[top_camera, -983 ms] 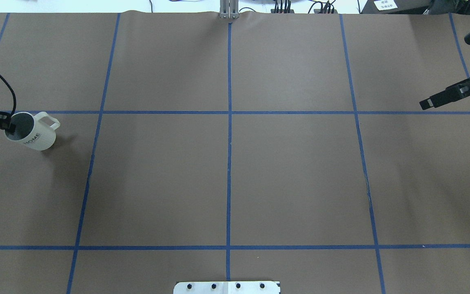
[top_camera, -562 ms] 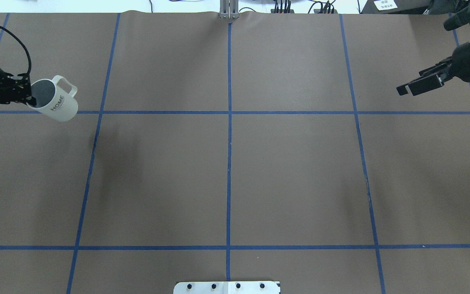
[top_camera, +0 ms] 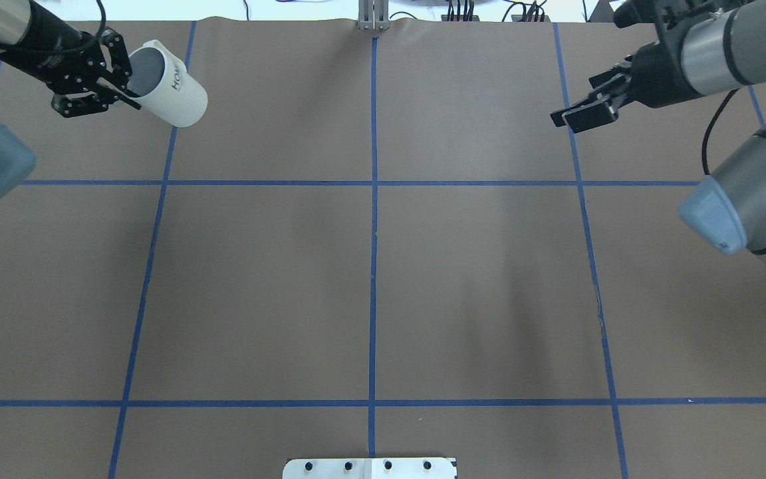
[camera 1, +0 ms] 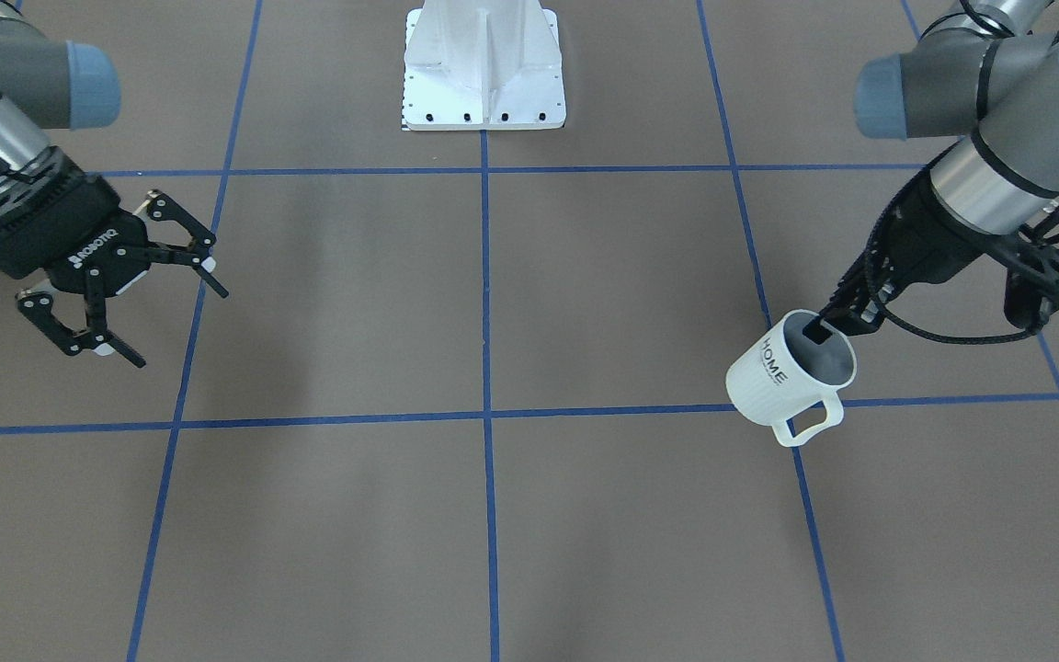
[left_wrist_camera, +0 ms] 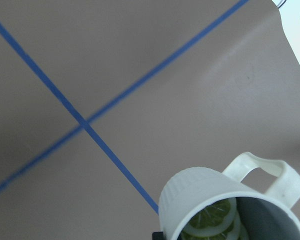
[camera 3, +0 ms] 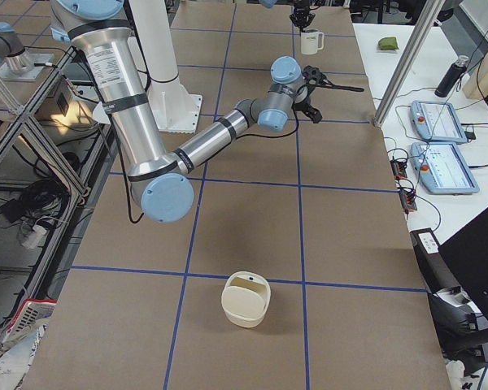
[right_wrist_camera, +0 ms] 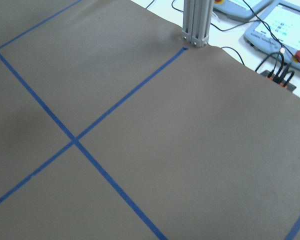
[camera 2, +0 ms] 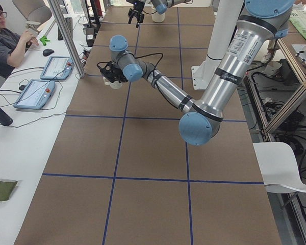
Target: Left arm hands cup to right arm to dump lemon
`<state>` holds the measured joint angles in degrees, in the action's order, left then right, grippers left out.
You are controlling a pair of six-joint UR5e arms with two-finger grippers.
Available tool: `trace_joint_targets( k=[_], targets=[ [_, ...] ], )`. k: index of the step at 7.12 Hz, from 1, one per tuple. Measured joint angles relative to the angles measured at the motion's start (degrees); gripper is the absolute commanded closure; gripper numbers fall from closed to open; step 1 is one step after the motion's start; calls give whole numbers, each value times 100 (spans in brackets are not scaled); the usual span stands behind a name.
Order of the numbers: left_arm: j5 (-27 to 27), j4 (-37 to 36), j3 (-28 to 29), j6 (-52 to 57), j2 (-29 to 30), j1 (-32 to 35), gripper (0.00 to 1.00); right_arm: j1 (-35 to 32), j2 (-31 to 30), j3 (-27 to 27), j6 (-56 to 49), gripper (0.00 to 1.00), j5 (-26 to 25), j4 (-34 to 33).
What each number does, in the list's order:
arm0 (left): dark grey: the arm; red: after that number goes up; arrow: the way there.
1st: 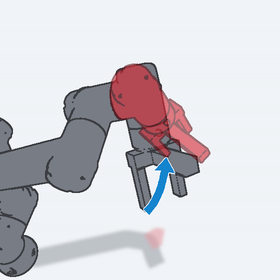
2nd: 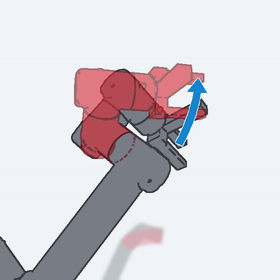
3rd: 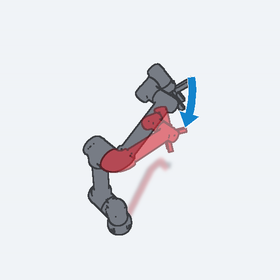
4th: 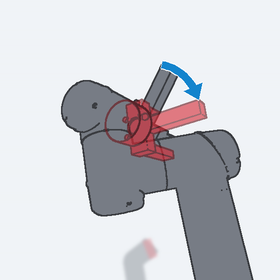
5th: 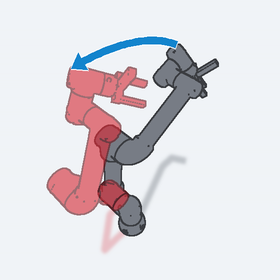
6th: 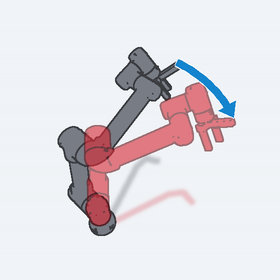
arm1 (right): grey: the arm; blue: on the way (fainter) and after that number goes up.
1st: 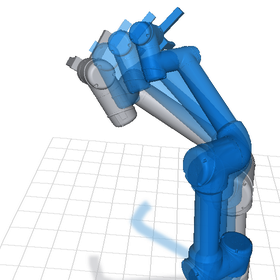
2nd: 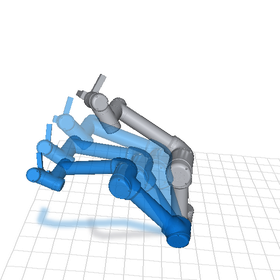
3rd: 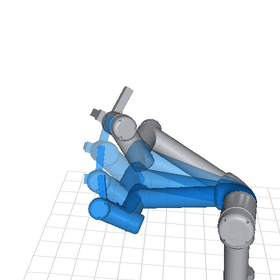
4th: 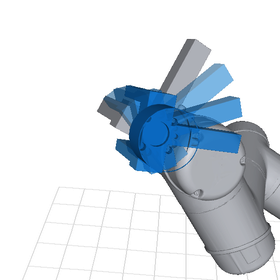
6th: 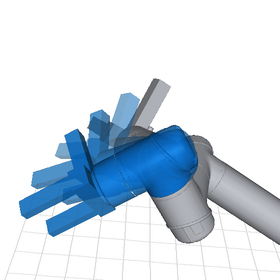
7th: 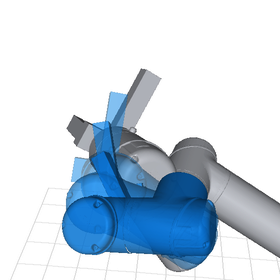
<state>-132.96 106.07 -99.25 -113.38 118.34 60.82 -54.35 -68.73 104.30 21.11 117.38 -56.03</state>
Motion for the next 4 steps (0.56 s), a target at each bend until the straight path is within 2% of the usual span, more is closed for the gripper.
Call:
trace_joint_targets(
  k=[2, 4],
  targets=[
    [0, -1, 35, -1254, 499, -328, 100, 798, 239, 59, 4, 1, -1468, 239],
    [12, 27, 107, -2151, 851, -576, 100, 1657, 376, 25, -1, 2, -2832, 749]
  ],
)
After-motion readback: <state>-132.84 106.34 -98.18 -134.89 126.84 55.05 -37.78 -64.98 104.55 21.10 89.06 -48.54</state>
